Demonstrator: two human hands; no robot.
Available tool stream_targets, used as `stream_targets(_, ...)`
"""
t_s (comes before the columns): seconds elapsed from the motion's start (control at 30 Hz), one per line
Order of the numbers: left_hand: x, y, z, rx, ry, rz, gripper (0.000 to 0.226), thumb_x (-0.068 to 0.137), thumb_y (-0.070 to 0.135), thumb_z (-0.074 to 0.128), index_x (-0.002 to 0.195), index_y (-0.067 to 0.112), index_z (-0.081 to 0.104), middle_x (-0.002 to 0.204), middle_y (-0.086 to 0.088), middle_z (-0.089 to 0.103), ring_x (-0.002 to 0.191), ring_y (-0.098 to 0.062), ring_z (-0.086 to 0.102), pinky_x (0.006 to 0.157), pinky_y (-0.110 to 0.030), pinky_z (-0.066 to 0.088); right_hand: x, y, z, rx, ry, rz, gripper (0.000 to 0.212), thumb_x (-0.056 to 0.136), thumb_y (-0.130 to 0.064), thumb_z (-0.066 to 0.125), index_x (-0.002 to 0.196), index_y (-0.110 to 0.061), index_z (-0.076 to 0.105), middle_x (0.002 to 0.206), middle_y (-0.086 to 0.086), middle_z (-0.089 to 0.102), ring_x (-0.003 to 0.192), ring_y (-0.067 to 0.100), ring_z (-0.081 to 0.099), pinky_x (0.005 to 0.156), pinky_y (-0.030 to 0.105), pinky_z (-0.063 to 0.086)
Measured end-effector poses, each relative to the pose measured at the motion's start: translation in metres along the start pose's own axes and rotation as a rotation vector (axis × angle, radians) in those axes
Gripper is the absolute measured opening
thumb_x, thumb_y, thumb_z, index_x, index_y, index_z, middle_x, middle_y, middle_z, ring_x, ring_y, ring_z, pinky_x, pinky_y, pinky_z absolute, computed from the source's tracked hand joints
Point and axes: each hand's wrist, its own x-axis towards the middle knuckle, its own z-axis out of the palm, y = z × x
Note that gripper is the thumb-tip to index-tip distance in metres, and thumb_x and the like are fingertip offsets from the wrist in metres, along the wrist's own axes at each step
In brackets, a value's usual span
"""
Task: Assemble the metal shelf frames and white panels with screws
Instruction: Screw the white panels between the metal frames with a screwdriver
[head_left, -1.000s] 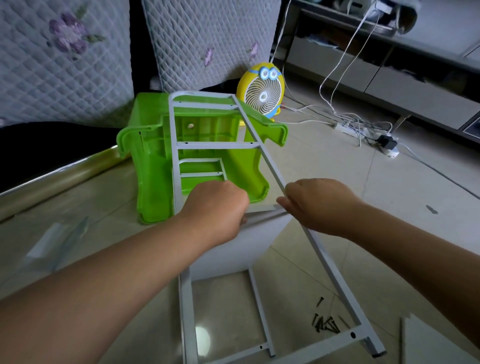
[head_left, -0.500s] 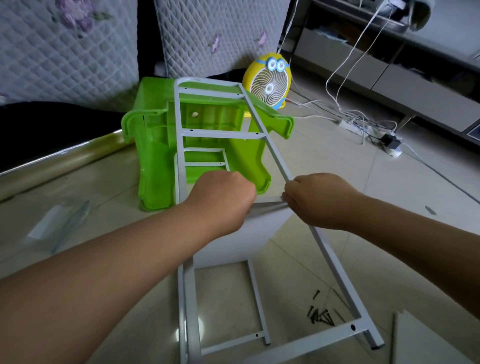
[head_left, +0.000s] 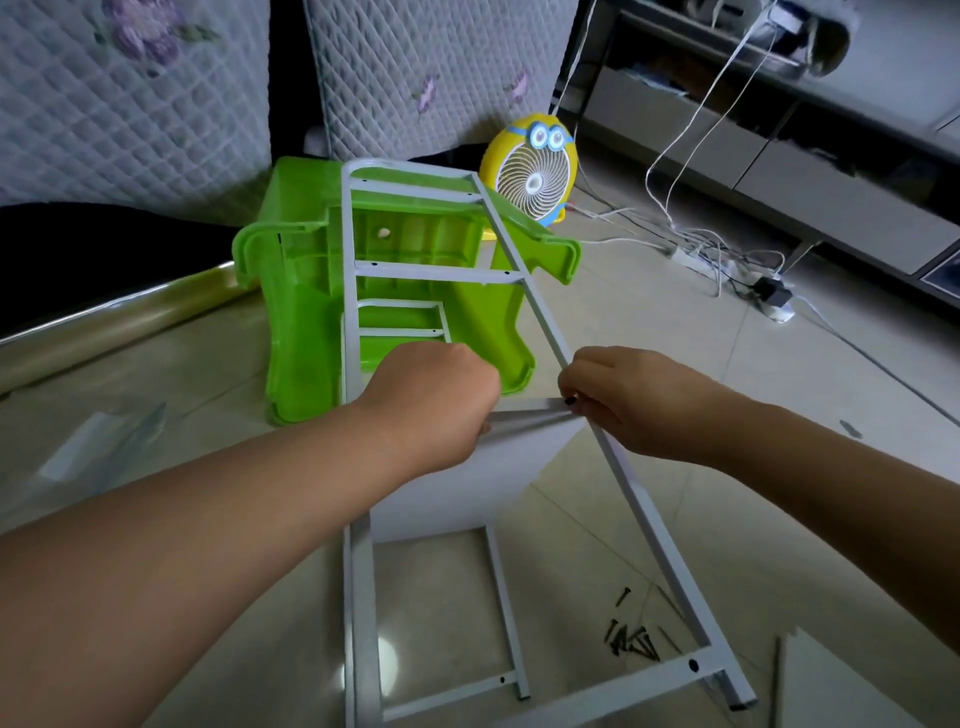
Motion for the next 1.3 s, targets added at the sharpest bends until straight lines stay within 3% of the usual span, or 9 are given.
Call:
stream_targets(0.23,0.002,0.001,-0.001,0.012,0.002,0.006,0.021,0.095,0.029,0.047,0.078,0.017,0.047,0.097,-0.009,0.06,0.095,-0.03,0.057,0.062,-0.03,0.033,0.005,0.001,-0.004,-0.06,-0.06,0.059,0.022,0.096,-0.018,0.042,0.107,-0.001,0.052,0.107,0.013,0.054,0.094,0.03,0.052,0.08,0.037,0.039)
stream_targets(0.53,0.004,-0.001,0.0,0.033,0.005,0.017,0.022,0.094,0.031,0.046,0.093,0.013,0.06,0.1,-0.009,0.062,0.097,-0.029,0.058,0.063,-0.029,0.034,0.011,-0.003,-0.013,-0.02,-0.178,0.139,0.023,0.095,-0.025,0.044,0.111,-0.009,0.047,0.11,0.005,0.051,0.097,0.021,0.05,0.08,0.027,0.036)
stream_targets(0.63,0.003,-0.002,-0.001,0.027,0.006,0.023,0.022,0.094,0.033,0.047,0.088,0.015,0.058,0.099,-0.008,0.061,0.096,-0.029,0.057,0.062,-0.03,0.033,0.011,0.002,-0.015,-0.055,-0.155,0.043,0.02,0.093,-0.021,0.048,0.104,-0.005,0.055,0.105,0.008,0.054,0.092,0.024,0.053,0.073,0.025,0.034)
stream_targets(0.77,0.003,-0.001,-0.001,0.015,-0.004,0.032,0.023,0.094,0.034,0.048,0.077,0.019,0.046,0.098,-0.008,0.061,0.096,-0.029,0.057,0.062,-0.03,0.034,0.011,0.004,-0.012,-0.237,-0.107,-0.135,0.013,0.079,-0.014,0.054,0.07,-0.006,0.058,0.064,0.009,0.057,0.046,0.025,0.053,0.04,0.026,0.036)
stream_targets(0.83,0.003,-0.001,0.0,0.022,0.006,0.039,0.022,0.094,0.034,0.047,0.081,0.018,0.051,0.098,-0.007,0.061,0.097,-0.029,0.057,0.063,-0.03,0.034,0.011,0.004,-0.007,-0.273,-0.092,-0.153,0.007,0.072,-0.01,0.059,0.067,-0.007,0.055,0.058,0.009,0.054,0.039,0.027,0.05,0.034,0.026,0.033)
stream_targets(0.97,0.004,-0.002,0.002,0.013,0.022,0.028,0.023,0.095,0.035,0.046,0.085,0.016,0.054,0.098,-0.007,0.06,0.096,-0.028,0.057,0.064,-0.03,0.034,0.016,-0.012,0.001,-0.242,-0.125,0.188,0.016,0.093,-0.016,0.043,0.099,-0.012,0.057,0.091,0.005,0.059,0.079,0.028,0.059,0.061,0.027,0.035)
stream_targets(1.07,0.004,-0.002,0.002,0.007,0.015,0.03,0.024,0.095,0.036,0.045,0.077,0.019,0.046,0.096,-0.007,0.06,0.094,-0.028,0.057,0.063,-0.03,0.034,0.024,-0.022,0.003,-0.187,-0.222,0.439,0.023,0.095,-0.018,0.037,0.097,-0.01,0.058,0.073,0.003,0.046,0.071,0.024,0.046,0.063,0.027,0.038)
stream_targets(1.17,0.003,-0.001,0.004,0.0,0.017,0.036,0.023,0.095,0.034,0.044,0.078,0.019,0.047,0.097,-0.006,0.061,0.094,-0.028,0.057,0.064,-0.029,0.035,0.024,-0.022,0.001,-0.158,-0.267,0.458,0.024,0.095,-0.017,0.037,0.093,-0.009,0.059,0.073,0.004,0.048,0.067,0.022,0.047,0.059,0.027,0.037)
stream_targets(1.3,0.004,-0.002,0.007,-0.002,0.021,0.011,0.022,0.095,0.033,0.045,0.09,0.015,0.058,0.101,-0.006,0.061,0.098,-0.028,0.057,0.067,-0.029,0.038,0.013,-0.018,-0.011,-0.026,-0.262,0.413,0.037,0.1,-0.033,0.026,0.072,-0.017,0.044,0.084,0.009,0.05,0.086,0.026,0.051,0.068,0.029,0.036)
